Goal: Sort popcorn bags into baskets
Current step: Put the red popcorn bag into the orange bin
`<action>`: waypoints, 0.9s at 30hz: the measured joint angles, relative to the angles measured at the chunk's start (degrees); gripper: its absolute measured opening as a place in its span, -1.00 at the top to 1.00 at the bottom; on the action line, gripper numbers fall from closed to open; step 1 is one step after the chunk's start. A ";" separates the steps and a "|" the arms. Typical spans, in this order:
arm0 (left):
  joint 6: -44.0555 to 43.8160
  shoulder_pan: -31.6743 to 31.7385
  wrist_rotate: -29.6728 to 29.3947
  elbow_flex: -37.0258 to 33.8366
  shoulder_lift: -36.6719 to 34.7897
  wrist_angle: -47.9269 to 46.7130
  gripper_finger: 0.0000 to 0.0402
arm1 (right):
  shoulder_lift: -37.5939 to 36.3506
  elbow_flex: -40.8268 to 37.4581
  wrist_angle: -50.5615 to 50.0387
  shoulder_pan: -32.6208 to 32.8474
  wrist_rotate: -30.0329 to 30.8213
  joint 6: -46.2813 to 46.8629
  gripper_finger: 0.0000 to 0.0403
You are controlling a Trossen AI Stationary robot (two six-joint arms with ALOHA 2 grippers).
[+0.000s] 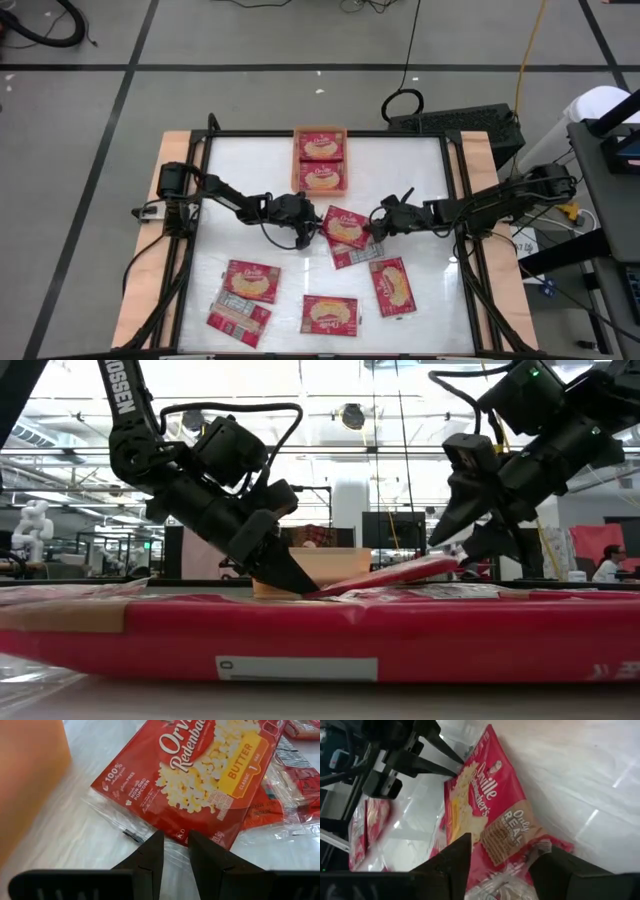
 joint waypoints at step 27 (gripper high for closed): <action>1.91 1.11 -0.85 -0.57 -18.84 -19.92 0.55 | 0.74 0.02 14.76 -7.35 -3.41 -21.73 0.98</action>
